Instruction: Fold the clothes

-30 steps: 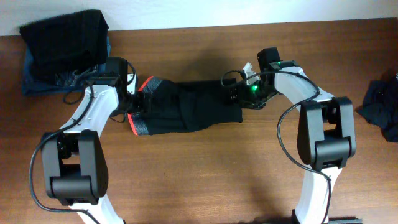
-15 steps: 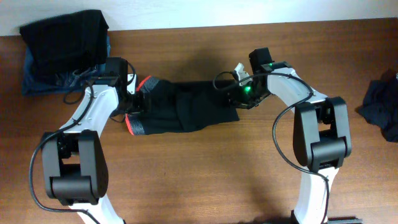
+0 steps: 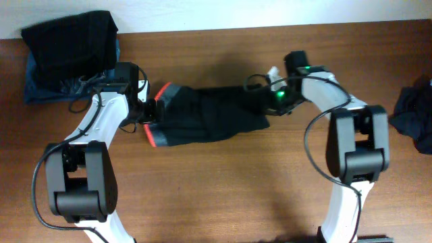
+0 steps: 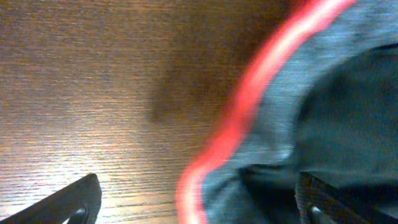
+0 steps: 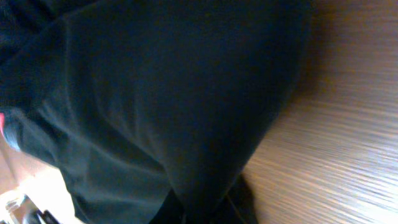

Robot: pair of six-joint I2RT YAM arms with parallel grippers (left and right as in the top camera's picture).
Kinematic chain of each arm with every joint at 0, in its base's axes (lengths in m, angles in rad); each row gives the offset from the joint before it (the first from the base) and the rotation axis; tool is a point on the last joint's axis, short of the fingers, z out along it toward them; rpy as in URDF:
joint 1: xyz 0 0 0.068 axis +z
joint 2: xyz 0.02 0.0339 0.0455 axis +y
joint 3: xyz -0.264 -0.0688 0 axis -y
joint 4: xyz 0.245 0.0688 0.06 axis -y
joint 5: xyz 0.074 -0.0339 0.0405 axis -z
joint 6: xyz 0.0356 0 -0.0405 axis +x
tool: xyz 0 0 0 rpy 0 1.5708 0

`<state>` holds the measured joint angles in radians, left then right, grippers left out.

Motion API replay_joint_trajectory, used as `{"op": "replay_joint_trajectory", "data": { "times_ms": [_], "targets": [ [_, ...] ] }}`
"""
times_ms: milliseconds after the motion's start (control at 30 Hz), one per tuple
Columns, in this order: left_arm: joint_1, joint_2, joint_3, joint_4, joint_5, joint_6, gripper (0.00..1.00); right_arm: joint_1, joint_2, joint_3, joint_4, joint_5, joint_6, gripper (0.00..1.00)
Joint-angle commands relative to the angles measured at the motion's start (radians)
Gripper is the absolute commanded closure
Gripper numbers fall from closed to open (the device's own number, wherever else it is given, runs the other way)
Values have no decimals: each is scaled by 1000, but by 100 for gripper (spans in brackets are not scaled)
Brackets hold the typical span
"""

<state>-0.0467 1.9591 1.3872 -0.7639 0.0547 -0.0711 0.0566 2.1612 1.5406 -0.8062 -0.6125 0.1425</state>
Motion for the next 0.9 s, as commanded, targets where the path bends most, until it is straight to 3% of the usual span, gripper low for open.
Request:
{"op": "replay_joint_trajectory", "data": {
  "times_ms": [0,167,400,667,867],
  "targets": [
    [-6,8,2,0,1,5,1,-110,-21,-3,-19,23,-8,96],
    [-6,8,2,0,1,5,1,-203,-58,-3,-53,39,-39,96],
    [-6,8,2,0,1,5,1,-235,-159,26,-131,236,-39,96],
    [-6,8,2,4,1,5,1,-157,-276,103,-167,278,-32,96],
    [-6,8,2,3,1,5,1,12,-290,124,-144,387,66,96]
  ]
}}
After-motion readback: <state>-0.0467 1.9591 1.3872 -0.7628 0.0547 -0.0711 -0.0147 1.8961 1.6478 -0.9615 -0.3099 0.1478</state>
